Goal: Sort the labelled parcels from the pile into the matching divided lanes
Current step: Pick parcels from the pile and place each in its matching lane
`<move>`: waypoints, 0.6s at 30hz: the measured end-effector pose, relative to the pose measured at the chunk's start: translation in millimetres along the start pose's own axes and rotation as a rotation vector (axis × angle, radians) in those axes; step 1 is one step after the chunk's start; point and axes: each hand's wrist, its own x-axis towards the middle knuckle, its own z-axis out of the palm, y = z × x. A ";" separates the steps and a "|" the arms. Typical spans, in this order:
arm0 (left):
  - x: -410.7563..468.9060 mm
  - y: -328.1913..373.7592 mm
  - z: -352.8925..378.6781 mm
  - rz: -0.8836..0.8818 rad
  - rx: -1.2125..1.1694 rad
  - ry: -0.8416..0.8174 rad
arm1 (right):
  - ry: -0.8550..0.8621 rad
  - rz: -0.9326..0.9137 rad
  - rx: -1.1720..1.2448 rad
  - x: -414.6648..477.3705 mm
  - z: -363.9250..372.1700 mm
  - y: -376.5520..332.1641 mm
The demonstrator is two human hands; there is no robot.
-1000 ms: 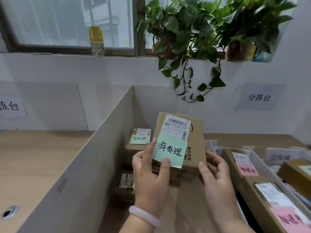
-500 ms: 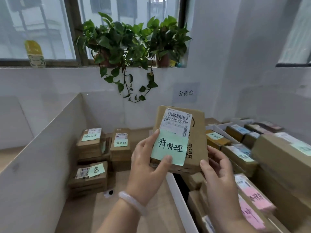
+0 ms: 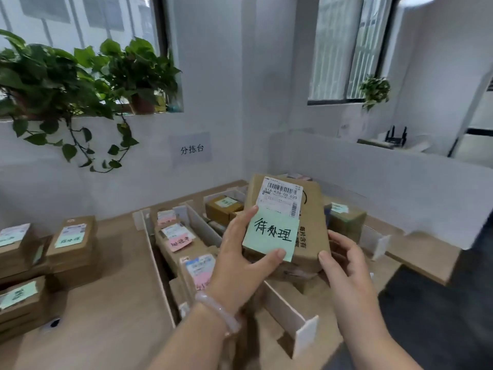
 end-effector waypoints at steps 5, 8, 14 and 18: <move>-13.1 9.3 114.6 -0.015 -0.071 -0.077 | 0.085 -0.027 -0.086 5.6 -113.2 3.9; -21.2 13.1 172.1 -0.047 -0.131 -0.118 | 0.142 -0.061 -0.165 8.7 -168.5 10.2; -17.3 10.1 254.1 -0.059 -0.187 -0.207 | 0.233 -0.039 -0.219 22.8 -242.5 27.8; 4.6 -2.6 298.2 -0.065 -0.179 -0.298 | 0.289 -0.019 -0.268 49.4 -275.0 43.8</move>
